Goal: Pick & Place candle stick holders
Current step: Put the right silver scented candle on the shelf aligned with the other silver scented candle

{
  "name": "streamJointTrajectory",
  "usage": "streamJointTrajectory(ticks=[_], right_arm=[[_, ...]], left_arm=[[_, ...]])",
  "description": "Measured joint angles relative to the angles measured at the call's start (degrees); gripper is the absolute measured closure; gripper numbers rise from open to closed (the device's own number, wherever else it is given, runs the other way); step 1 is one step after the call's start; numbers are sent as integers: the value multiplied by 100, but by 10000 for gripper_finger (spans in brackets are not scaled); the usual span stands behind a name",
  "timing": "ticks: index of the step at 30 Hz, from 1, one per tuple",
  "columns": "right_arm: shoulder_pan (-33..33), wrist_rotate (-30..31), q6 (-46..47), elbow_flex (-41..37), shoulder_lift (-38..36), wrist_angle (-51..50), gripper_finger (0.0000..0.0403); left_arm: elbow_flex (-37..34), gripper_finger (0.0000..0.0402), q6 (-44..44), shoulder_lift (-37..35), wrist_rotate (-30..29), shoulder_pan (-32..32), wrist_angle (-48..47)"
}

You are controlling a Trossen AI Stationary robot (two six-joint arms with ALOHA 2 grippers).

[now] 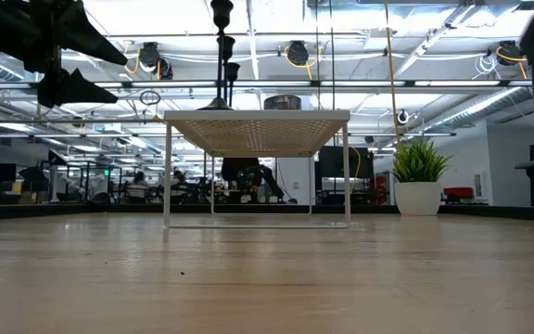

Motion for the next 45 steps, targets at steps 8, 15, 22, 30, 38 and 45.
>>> streamJointTrajectory(ticks=[8,15,22,30,38,45], right_arm=[[-1130,-77,-663,7,-623,1058,54],[-2261,-72,-2118,832,-568,1146,54],[-3413,-94,-3621,2430,23,-463,54],[-4402,-97,-5280,4211,1209,-1426,54],[-5165,-77,-6682,5498,2383,-1907,54],[-5631,-20,-7354,6571,3265,-2418,54]], left_arm=[[0,11,14,-2,0,0,-2],[0,11,11,0,102,1,-2],[0,11,11,0,107,1,-4],[0,11,-6,0,107,1,-4],[0,11,-4,0,105,2,-4],[0,11,-32,0,98,0,-4]])
